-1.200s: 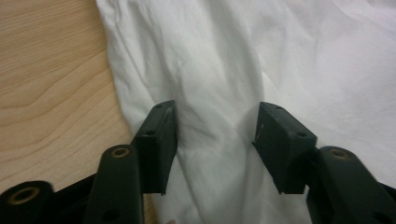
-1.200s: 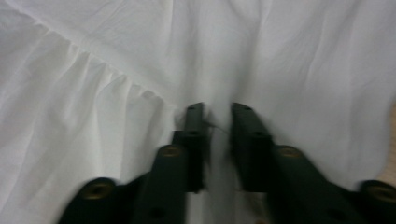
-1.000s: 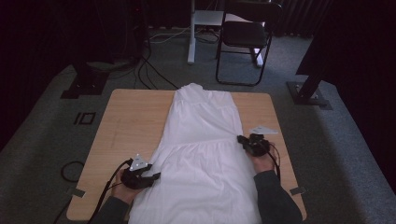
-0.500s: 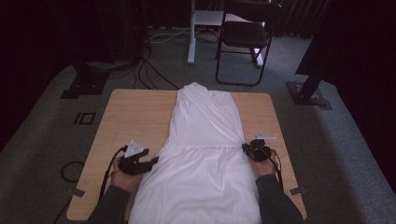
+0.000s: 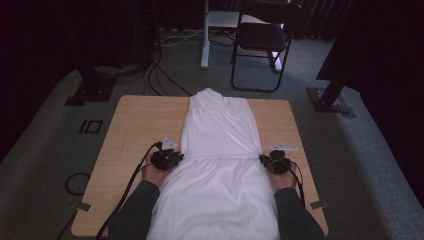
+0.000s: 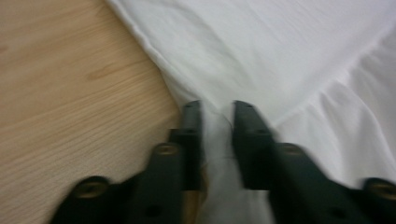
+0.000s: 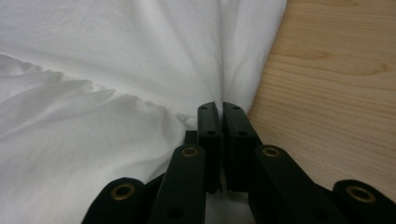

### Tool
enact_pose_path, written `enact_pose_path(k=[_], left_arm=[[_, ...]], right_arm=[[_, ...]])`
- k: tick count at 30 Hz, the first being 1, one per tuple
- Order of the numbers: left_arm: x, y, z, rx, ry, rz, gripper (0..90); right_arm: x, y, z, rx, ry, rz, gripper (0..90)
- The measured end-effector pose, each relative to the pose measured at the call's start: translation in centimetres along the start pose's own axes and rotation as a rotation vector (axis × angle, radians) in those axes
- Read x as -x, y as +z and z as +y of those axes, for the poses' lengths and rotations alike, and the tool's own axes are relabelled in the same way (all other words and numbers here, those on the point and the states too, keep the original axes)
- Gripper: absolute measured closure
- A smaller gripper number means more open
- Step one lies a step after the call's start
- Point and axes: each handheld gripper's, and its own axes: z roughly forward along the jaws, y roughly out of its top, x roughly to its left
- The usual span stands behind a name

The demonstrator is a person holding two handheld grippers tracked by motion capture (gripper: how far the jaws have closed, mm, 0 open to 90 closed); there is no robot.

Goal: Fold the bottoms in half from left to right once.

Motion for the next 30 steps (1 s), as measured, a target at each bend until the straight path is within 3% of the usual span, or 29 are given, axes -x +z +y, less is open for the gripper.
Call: enact_pose_path(k=[2, 5, 10, 12, 16, 20, 23, 25, 27, 30], left_arm=[[0.2, -0.1, -0.1, -0.005, 0.014, 0.008, 83.6], [0.4, -0.8, -0.8, -0.004, 0.004, 0.011, 84.6], [1.5, -3.1, -3.3, 0.008, -0.006, -0.002, 84.5], [2.1, -4.1, -4.4, 0.015, -0.011, -0.014, 84.3], [3.9, -6.4, -6.4, -0.008, 0.026, -0.042, 84.0], [4.6, -7.1, -7.0, -0.013, 0.055, -0.025, 79.0], [4.3, -6.8, -6.9, -0.003, 0.035, -0.021, 69.0], [4.2, -6.7, -6.9, 0.000, 0.025, -0.015, 64.2], [4.2, -6.6, -6.9, 0.005, 0.024, -0.011, 60.6], [4.3, -6.5, -6.9, 0.010, 0.024, 0.000, 56.8]], right_arm=[[-0.2, -0.1, -0.1, 0.001, -0.004, -0.002, 86.4], [-0.9, -0.6, -0.6, -0.003, -0.026, -0.002, 86.4], [-2.5, -2.1, -2.3, -0.010, -0.049, 0.030, 86.4], [-3.6, -3.5, -3.7, -0.026, -0.064, 0.055, 86.4], [-4.6, -5.2, -5.4, -0.036, -0.072, 0.081, 86.3], [-5.6, -7.1, -7.1, -0.062, -0.068, 0.128, 84.0], [-5.5, -7.6, -6.9, -0.041, -0.091, 0.146, 64.0], [-4.9, -7.7, -5.7, 0.003, -0.059, 0.124, 53.6], [-4.5, -7.6, -4.3, 0.042, -0.039, 0.123, 54.1], [-4.1, -6.3, -1.6, 0.060, -0.056, 0.131, 67.5]])
